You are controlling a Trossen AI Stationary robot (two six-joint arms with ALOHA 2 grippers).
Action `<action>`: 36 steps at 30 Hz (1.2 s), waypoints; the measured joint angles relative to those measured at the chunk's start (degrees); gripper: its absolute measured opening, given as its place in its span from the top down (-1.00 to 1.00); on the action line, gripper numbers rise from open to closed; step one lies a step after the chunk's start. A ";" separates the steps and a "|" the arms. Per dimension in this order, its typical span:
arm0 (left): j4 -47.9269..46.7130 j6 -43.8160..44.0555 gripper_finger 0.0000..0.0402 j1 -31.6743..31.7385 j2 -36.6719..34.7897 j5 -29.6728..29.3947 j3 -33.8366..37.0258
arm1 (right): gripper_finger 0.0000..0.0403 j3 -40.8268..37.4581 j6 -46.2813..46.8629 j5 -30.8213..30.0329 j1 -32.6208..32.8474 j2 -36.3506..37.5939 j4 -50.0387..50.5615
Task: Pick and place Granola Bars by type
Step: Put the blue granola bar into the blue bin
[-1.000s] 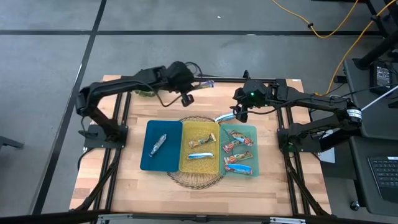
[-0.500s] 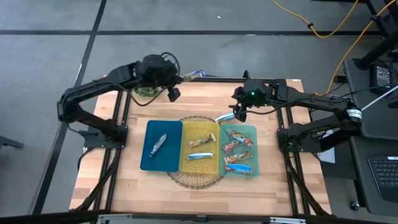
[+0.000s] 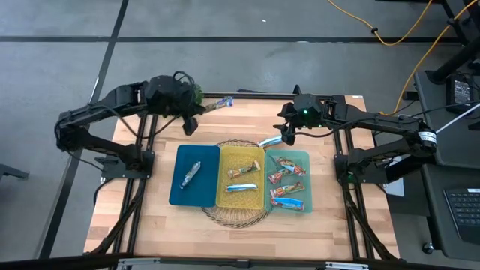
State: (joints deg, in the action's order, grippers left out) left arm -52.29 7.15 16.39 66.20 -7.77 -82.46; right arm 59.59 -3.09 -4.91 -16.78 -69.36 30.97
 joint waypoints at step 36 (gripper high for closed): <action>-13.48 32.65 0.98 -30.02 -4.09 -0.04 15.32 | -0.14 0.00 1.38 -0.57 0.01 0.00 -3.33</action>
State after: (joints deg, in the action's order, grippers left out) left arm -65.78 39.80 -13.63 62.11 -7.81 -67.13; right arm 59.59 -1.72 -5.48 -16.76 -69.36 27.64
